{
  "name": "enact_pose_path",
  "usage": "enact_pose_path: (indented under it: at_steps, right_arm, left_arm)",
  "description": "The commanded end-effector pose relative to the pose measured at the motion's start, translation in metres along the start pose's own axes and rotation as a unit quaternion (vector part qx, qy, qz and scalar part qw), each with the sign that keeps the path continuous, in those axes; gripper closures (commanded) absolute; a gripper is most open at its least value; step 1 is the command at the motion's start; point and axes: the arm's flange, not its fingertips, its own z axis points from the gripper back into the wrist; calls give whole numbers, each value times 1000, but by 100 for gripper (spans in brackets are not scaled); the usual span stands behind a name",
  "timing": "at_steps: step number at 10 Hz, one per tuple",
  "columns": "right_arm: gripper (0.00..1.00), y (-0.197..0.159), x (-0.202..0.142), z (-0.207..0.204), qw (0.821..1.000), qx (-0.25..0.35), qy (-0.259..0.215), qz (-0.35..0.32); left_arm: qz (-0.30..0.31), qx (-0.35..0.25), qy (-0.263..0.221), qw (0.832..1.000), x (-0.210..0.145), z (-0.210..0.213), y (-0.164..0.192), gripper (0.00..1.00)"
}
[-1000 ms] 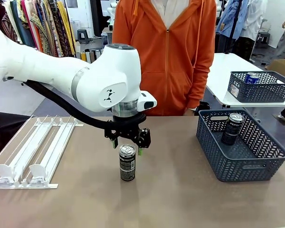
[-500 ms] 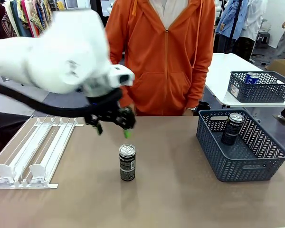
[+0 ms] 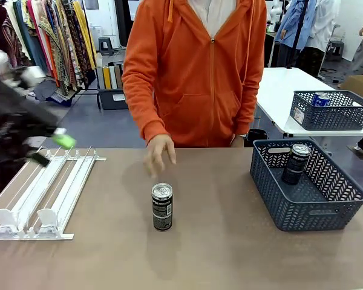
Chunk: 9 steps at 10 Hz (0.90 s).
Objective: Retrieve and store the cans from the dispenser.
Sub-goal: Pick up one can from the Automatic Can Dispenser and place it in the middle of the table.
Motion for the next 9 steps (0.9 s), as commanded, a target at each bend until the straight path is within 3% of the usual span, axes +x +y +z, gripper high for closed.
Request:
enact_pose_path:
  at_steps: [1,2,4,5,6,9]
  right_arm:
    - [0,4,3,-2,1000,10,-7,1]
    - [0,4,3,-2,1000,10,-7,1]
    - [0,4,3,-2,1000,10,-7,1]
    - [0,4,3,-2,1000,10,-7,1]
    - [0,4,3,-2,1000,10,-7,1]
    - [0,4,3,-2,1000,10,-7,1]
  left_arm:
    - [23,-113,13,993,-8,33,75,0]
    - [43,-156,-8,987,-22,48,107,0]
    - [22,-253,-52,966,-39,58,155,0]
    - [30,-247,-46,967,-34,50,162,0]
    - [33,-209,-45,976,-53,64,146,0]
    - [33,-209,-45,976,-53,64,146,0]
